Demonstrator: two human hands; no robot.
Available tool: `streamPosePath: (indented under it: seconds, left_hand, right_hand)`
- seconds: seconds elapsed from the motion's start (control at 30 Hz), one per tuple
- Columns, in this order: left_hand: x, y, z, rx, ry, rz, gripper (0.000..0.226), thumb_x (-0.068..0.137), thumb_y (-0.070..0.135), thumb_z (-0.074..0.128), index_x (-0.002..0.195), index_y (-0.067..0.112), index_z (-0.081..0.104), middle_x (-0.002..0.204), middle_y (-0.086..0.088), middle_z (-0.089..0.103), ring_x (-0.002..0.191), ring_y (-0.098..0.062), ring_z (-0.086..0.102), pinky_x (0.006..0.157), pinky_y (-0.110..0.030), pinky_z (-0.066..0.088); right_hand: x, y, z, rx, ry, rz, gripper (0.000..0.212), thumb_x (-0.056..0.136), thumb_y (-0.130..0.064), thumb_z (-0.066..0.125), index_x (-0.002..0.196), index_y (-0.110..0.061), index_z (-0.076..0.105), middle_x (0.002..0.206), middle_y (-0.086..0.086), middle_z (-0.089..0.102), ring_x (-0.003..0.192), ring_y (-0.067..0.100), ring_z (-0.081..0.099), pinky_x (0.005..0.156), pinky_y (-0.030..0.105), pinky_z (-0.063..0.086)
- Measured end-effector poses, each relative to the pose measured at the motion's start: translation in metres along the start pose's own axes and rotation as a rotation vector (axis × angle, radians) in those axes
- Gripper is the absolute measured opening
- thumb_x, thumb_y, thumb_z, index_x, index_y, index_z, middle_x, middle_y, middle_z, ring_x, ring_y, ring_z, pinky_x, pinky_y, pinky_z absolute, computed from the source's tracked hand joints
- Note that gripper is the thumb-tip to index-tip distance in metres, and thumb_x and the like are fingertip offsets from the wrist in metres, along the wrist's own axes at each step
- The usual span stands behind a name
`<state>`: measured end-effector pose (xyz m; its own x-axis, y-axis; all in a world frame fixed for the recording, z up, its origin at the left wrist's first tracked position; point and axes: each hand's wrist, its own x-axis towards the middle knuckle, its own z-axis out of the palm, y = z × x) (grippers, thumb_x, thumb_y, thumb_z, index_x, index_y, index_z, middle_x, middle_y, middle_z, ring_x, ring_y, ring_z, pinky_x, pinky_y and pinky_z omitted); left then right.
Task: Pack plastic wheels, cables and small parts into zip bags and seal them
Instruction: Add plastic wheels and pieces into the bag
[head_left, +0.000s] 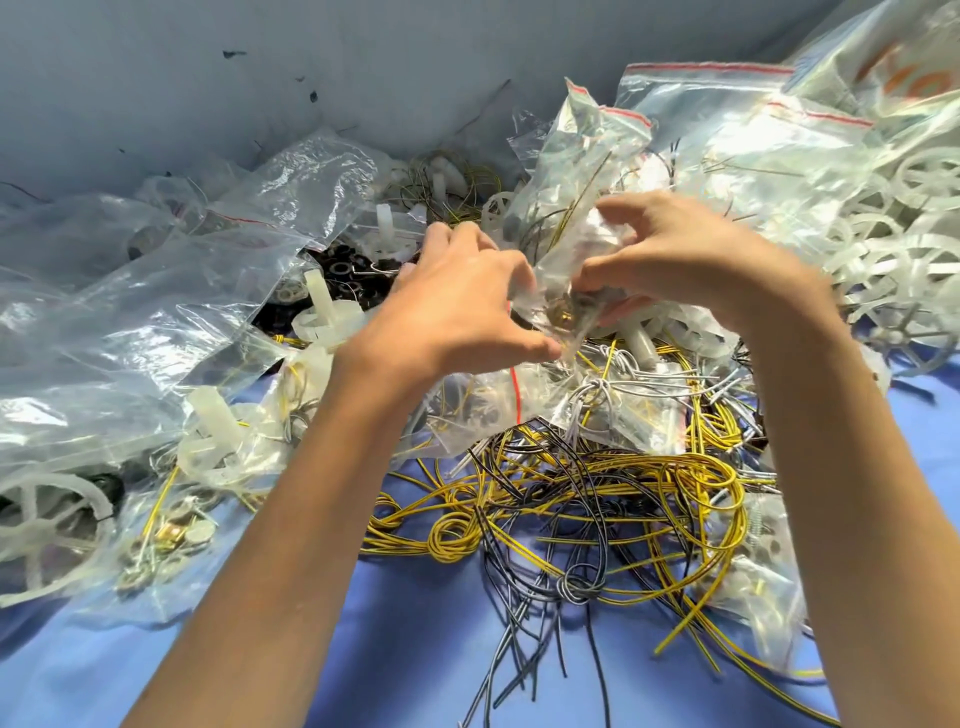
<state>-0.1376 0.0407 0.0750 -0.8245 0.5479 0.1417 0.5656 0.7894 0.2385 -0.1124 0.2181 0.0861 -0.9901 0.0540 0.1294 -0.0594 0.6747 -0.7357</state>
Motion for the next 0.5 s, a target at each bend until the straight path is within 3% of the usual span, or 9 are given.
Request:
streamPosePath:
  seconds: [0.1, 0.2, 0.27, 0.37, 0.43, 0.5]
  left_hand:
    - [-0.002, -0.003, -0.002, 0.076, -0.052, -0.025, 0.037, 0.075, 0.033, 0.066, 0.112, 0.036, 0.06, 0.118, -0.004, 0.048, 0.112, -0.021, 0.035, 0.1, -0.038, 0.037]
    - [-0.006, -0.004, -0.005, 0.093, -0.058, -0.088, 0.034, 0.076, 0.013, 0.056, 0.103, 0.03, 0.067, 0.108, -0.006, 0.061, 0.101, -0.026, 0.051, 0.083, -0.03, 0.043]
    - [-0.008, -0.005, -0.009, 0.045, -0.061, -0.139, 0.031, 0.074, 0.006, 0.051, 0.09, 0.023, 0.072, 0.09, -0.007, 0.066, 0.084, -0.028, 0.057, 0.069, -0.027, 0.044]
    - [-0.008, -0.01, -0.016, -0.02, -0.005, -0.141, 0.023, 0.068, -0.001, 0.046, 0.052, 0.012, 0.056, 0.054, -0.003, 0.047, 0.054, -0.02, 0.043, 0.045, -0.025, 0.027]
    - [-0.008, -0.013, -0.021, -0.086, 0.044, -0.108, 0.03, 0.07, -0.003, 0.044, 0.046, 0.014, 0.05, 0.045, 0.002, 0.039, 0.047, -0.011, 0.037, 0.041, -0.024, 0.024]
    - [-0.008, -0.017, -0.026, -0.168, 0.079, -0.058, 0.039, 0.074, -0.004, 0.044, 0.05, 0.022, 0.061, 0.04, 0.004, 0.043, 0.043, -0.005, 0.04, 0.036, -0.015, 0.024]
  right_hand:
    - [0.0, 0.0, 0.005, -0.014, -0.114, 0.048, 0.022, 0.078, -0.009, 0.068, 0.094, 0.0, 0.055, 0.081, 0.007, 0.068, 0.059, 0.015, 0.071, 0.054, 0.029, 0.059]
    - [-0.003, -0.006, 0.01, -0.045, -0.2, -0.001, 0.021, 0.081, -0.013, 0.071, 0.08, -0.012, 0.05, 0.073, 0.0, 0.068, 0.06, 0.013, 0.071, 0.048, 0.021, 0.054]
    - [-0.008, -0.013, 0.014, 0.046, -0.329, -0.062, 0.027, 0.083, -0.012, 0.07, 0.076, -0.015, 0.045, 0.064, -0.004, 0.067, 0.062, 0.012, 0.071, 0.049, 0.02, 0.053]
    - [-0.014, -0.023, 0.02, 0.104, -0.441, -0.142, 0.023, 0.085, -0.014, 0.069, 0.083, -0.007, 0.047, 0.07, 0.005, 0.062, 0.064, 0.012, 0.062, 0.057, 0.023, 0.048]
    - [-0.013, -0.028, 0.026, -0.006, -0.409, -0.218, 0.022, 0.085, -0.02, 0.069, 0.087, -0.008, 0.051, 0.071, 0.006, 0.051, 0.064, 0.012, 0.046, 0.058, 0.027, 0.036]
    - [-0.011, -0.03, 0.032, -0.005, -0.388, -0.216, 0.015, 0.087, -0.019, 0.067, 0.095, -0.013, 0.056, 0.077, 0.007, 0.056, 0.069, 0.012, 0.046, 0.062, 0.031, 0.039]
